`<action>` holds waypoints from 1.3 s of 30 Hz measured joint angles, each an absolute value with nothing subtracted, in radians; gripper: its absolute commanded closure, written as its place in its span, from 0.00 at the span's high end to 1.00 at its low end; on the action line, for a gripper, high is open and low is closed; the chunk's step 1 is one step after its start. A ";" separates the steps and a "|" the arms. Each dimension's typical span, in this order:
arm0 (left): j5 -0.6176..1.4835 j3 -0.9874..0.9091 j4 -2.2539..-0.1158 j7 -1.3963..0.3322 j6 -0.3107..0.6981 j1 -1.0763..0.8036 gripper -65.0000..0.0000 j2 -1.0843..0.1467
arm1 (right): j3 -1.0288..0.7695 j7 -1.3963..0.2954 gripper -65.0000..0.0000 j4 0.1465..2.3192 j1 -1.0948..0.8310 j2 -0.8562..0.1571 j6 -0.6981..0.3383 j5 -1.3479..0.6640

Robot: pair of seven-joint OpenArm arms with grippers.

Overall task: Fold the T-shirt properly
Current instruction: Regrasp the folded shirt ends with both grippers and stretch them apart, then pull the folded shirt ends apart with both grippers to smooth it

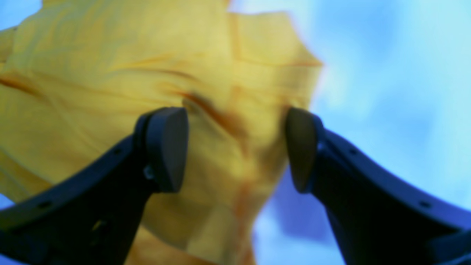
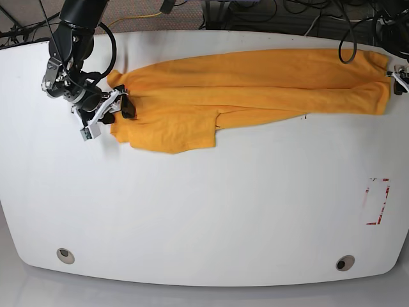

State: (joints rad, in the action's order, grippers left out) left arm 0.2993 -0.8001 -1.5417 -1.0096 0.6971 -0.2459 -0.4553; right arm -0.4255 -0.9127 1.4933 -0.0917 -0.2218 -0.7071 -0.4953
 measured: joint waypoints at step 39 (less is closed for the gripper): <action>0.221 -0.731 -1.438 -0.885 0.700 -0.213 0.40 -0.284 | -0.287 -1.062 0.61 1.417 0.150 -0.215 -0.698 -0.467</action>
State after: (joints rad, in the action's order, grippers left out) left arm 0.2214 -0.7311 -1.4376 -0.8848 0.7002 -0.2134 -0.2836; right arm -0.2874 -1.0618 1.4166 0.1497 -0.2150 -0.6983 -0.4671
